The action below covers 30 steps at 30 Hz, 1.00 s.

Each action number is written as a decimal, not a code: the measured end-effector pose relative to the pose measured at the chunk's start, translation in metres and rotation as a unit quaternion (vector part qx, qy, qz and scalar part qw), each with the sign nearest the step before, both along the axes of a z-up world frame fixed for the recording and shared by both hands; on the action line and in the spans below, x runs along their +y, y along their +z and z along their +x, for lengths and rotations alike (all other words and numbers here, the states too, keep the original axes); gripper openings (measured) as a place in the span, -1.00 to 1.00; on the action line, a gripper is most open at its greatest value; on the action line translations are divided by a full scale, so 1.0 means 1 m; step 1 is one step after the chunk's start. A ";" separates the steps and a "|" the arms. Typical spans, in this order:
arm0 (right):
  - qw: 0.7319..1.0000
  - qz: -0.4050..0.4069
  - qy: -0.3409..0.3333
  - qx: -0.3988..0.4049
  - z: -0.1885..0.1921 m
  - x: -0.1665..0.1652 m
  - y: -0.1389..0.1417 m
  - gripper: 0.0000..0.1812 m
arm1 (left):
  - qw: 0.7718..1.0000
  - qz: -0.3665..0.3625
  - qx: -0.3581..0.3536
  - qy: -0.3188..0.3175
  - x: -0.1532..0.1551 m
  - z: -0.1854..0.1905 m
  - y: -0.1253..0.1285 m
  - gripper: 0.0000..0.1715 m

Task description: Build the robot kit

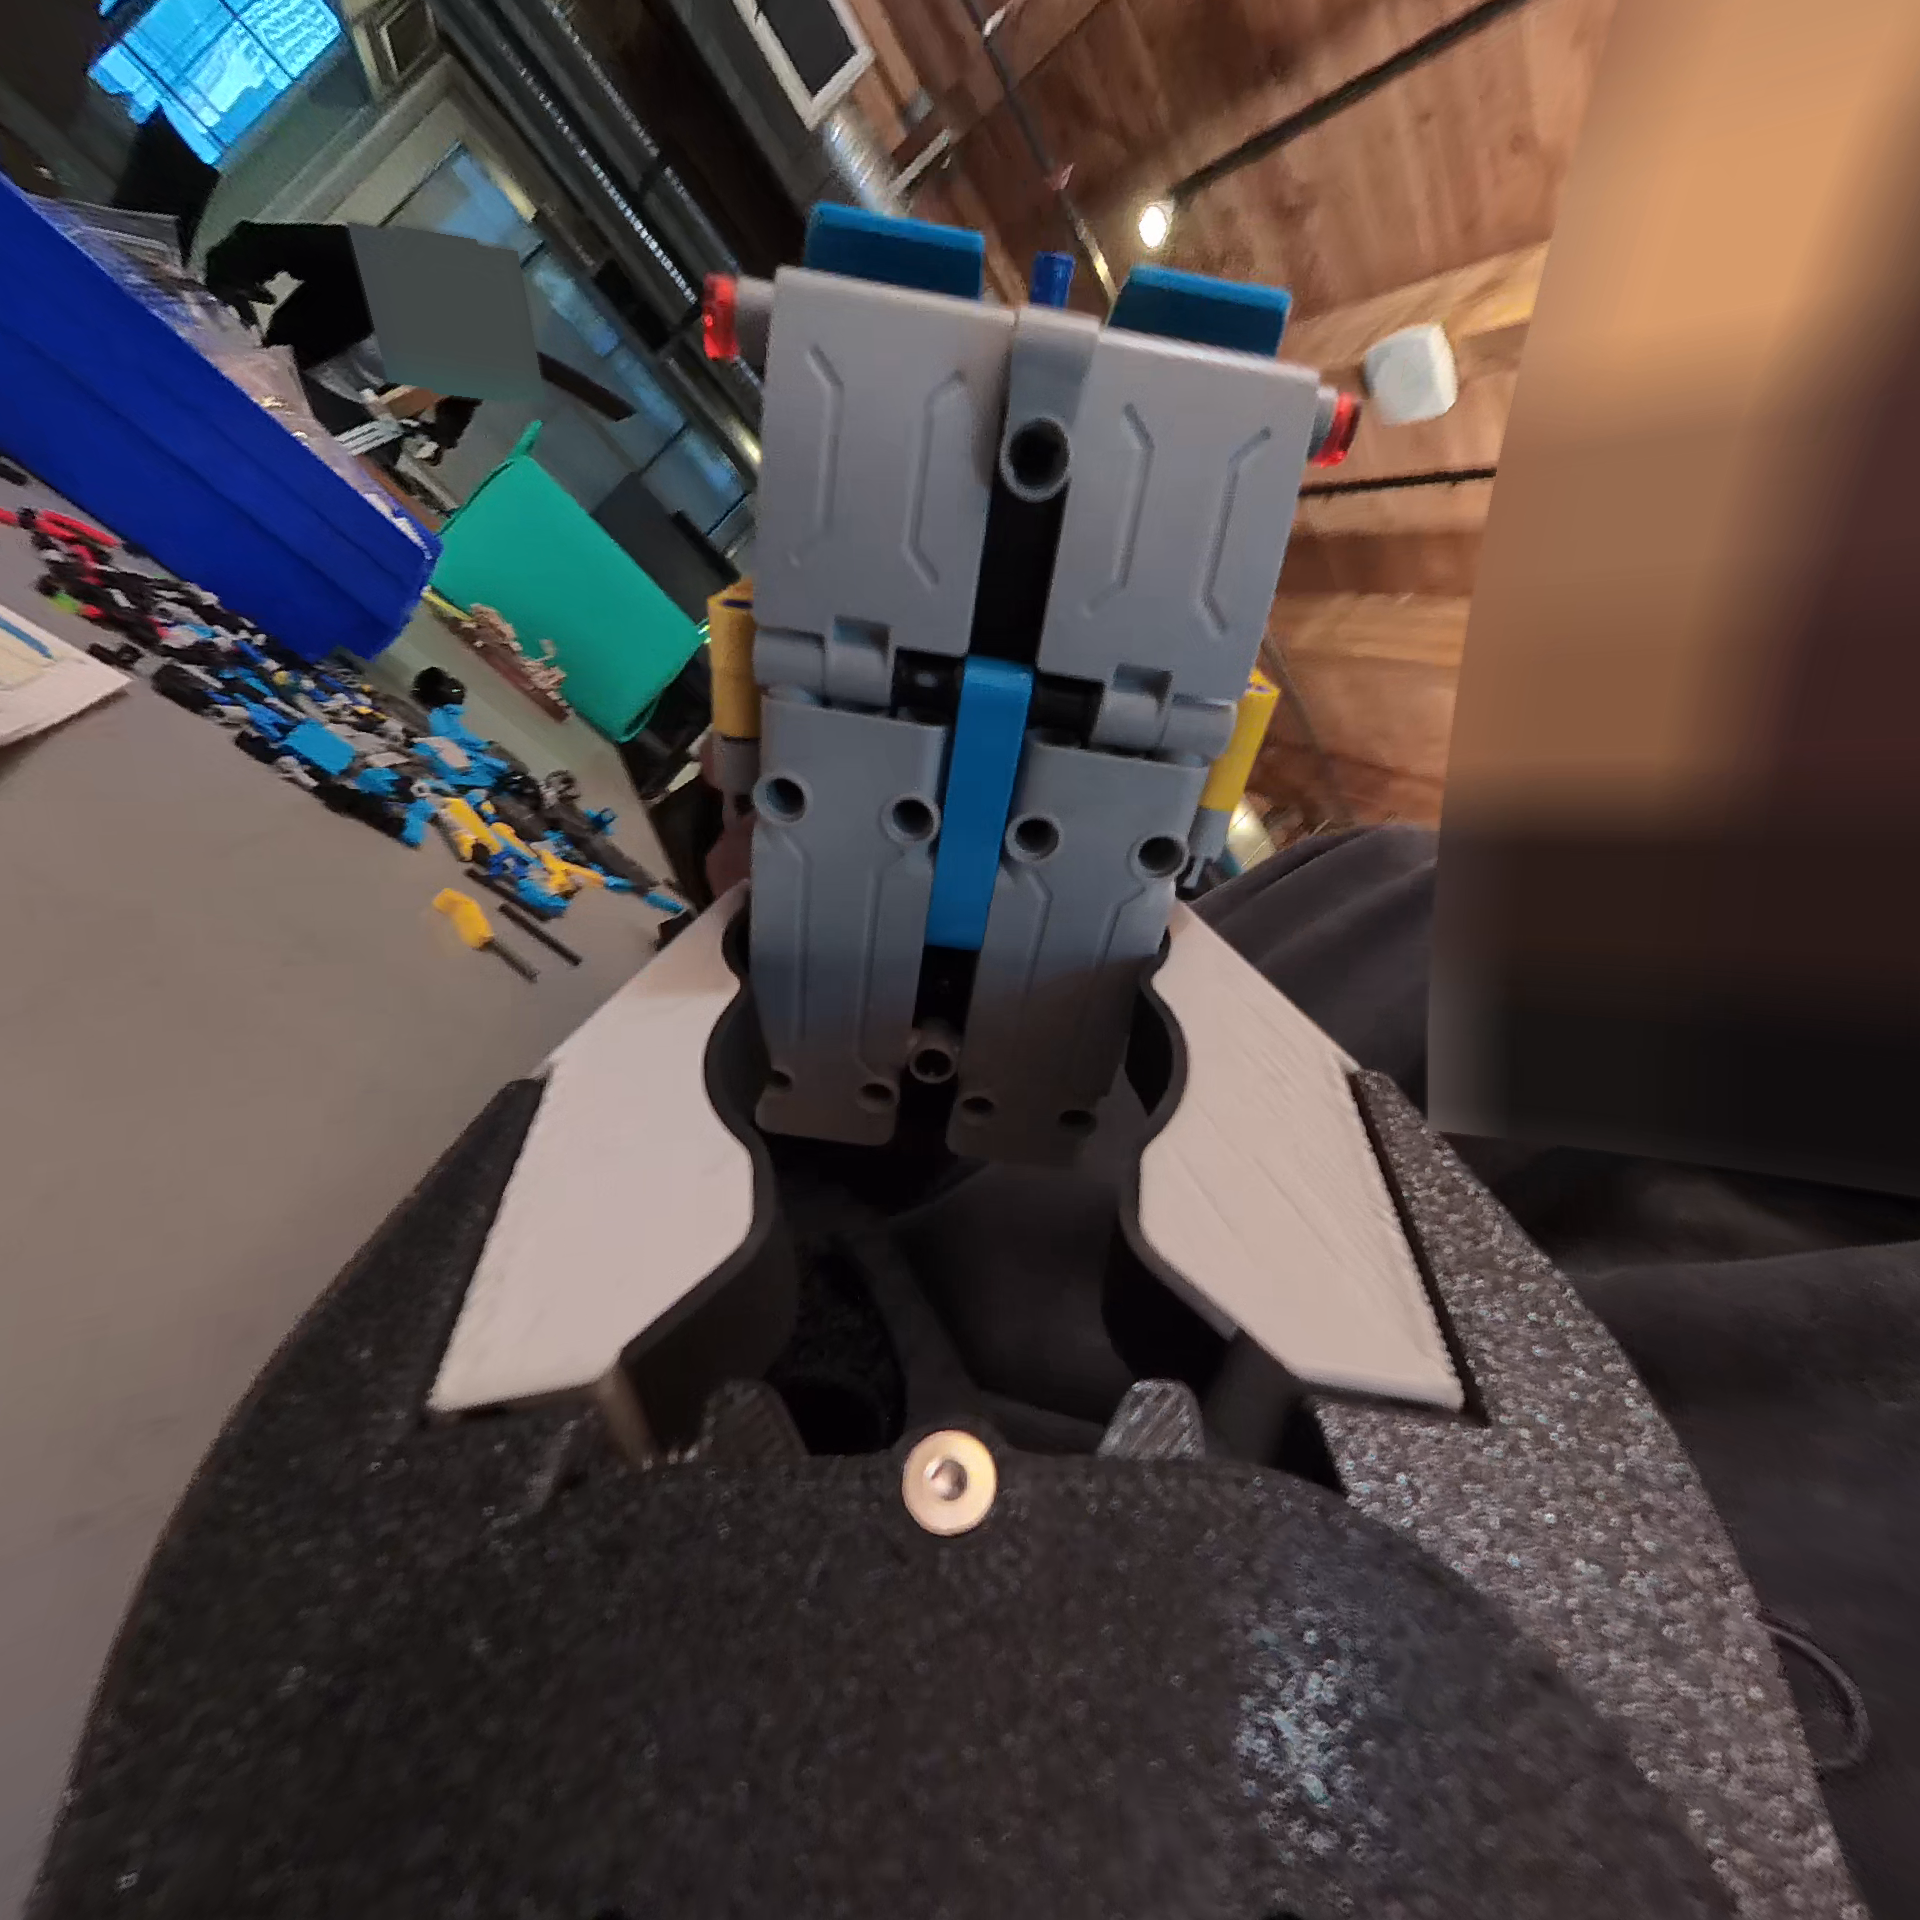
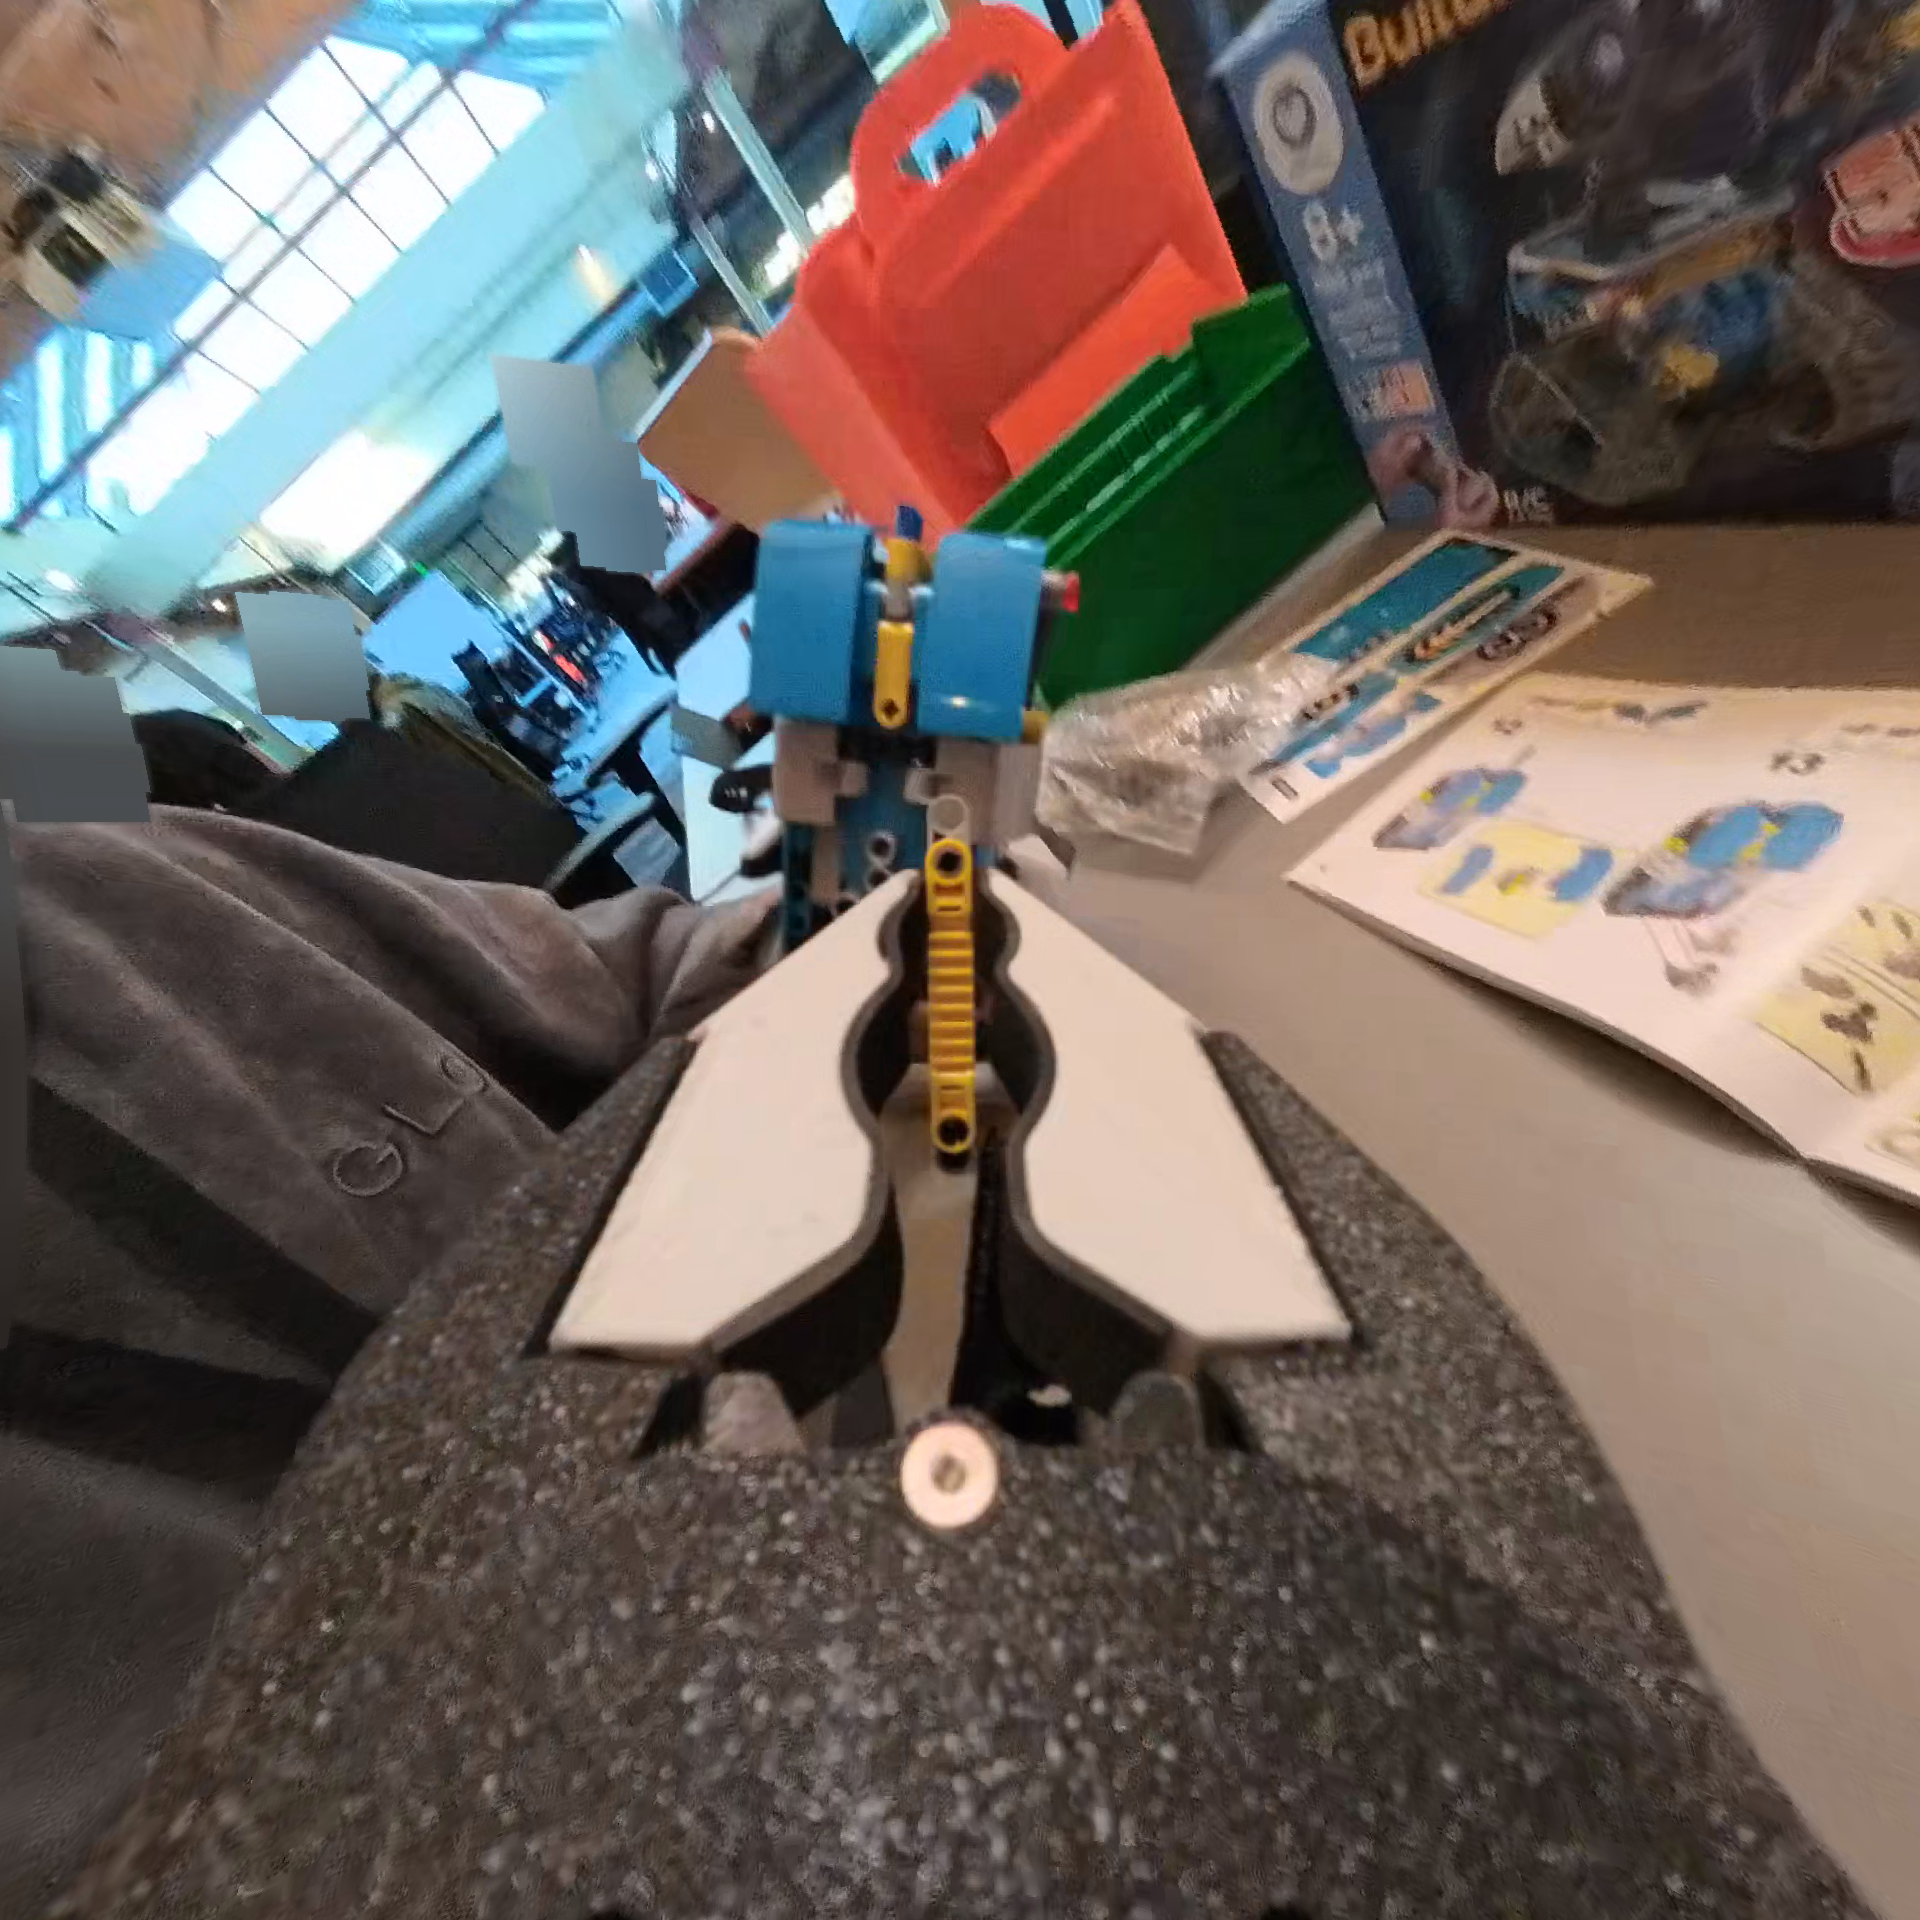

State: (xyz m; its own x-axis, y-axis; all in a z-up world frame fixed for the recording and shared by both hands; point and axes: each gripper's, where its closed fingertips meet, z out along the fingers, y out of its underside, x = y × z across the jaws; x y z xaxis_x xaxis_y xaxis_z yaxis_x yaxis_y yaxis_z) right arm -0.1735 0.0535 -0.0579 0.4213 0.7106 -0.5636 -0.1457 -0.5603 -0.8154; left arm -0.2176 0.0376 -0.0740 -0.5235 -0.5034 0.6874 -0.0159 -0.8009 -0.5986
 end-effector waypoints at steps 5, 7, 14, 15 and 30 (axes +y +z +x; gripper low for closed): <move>0.998 0.019 -0.022 0.064 -0.028 0.003 0.010 -0.92 | 1.000 0.019 0.013 -0.008 -0.007 0.003 -0.003 -0.19; 0.996 0.018 -0.024 0.088 -0.033 0.002 0.013 -0.93 | 0.999 0.039 0.031 -0.010 -0.011 0.006 -0.009 -0.20; 0.993 0.019 -0.033 0.108 -0.032 0.001 0.003 -0.92 | 0.982 0.156 0.096 0.038 -0.007 0.009 -0.024 -0.20; 0.992 0.019 -0.028 0.119 -0.032 0.000 0.003 -0.92 | 0.980 0.168 0.103 0.044 -0.006 0.009 -0.024 -0.20; 0.989 0.050 -0.033 0.137 -0.034 -0.007 0.009 -0.92 | 0.994 0.091 0.045 -0.034 -0.022 0.007 -0.013 -0.23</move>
State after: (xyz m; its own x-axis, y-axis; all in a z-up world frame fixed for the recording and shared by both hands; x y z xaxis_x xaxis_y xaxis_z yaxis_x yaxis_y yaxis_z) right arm -0.2078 0.0466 -0.0491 0.3110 0.7445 -0.5908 -0.4022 -0.4601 -0.7915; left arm -0.2101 0.0152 -0.0868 -0.5019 -0.5887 0.6337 -0.1261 -0.6750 -0.7270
